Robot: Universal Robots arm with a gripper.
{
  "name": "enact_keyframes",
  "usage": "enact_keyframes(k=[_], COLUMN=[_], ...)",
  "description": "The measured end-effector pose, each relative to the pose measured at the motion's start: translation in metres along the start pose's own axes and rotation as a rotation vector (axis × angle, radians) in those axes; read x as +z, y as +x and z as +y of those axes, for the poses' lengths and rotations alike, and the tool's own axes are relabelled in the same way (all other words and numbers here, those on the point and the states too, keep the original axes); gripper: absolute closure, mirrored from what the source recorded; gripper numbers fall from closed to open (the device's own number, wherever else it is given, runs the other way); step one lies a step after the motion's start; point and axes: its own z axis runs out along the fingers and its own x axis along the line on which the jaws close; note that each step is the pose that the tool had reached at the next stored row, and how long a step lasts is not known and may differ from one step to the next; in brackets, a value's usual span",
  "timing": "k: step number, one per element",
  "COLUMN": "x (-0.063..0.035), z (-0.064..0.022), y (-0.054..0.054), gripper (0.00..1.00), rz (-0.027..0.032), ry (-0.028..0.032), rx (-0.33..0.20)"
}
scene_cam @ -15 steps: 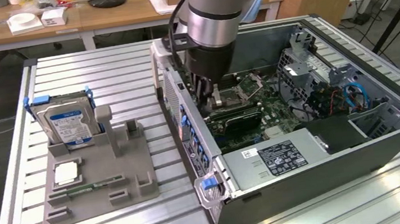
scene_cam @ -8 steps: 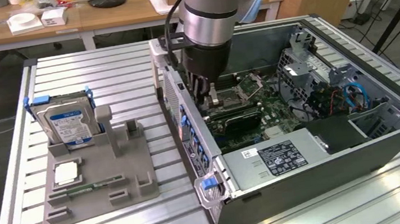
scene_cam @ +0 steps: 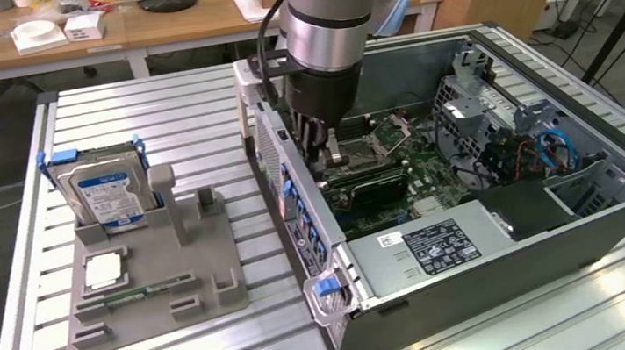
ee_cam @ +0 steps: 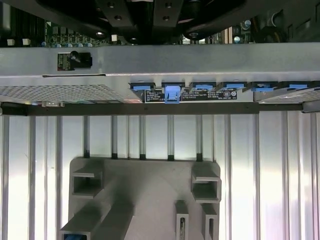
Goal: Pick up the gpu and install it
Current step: 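Press down on the gpu until it lock into place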
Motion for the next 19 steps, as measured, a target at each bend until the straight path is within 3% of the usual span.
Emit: enact_keyframes(k=[6, 12, 14, 19], x=[-0.001, -0.0126, -0.0129, -0.0118], z=[-0.0032, -0.0025, 0.0, 0.0063], y=[0.0, 0.0, 0.0, 0.0], gripper=[0.87, 0.87, 0.87, 0.87], rz=[0.0002, 0.0, -0.0002, -0.0002], ry=[0.0001, 0.0011, 0.005, 0.0066], rx=[0.0, 0.0, 0.0, 0.0])
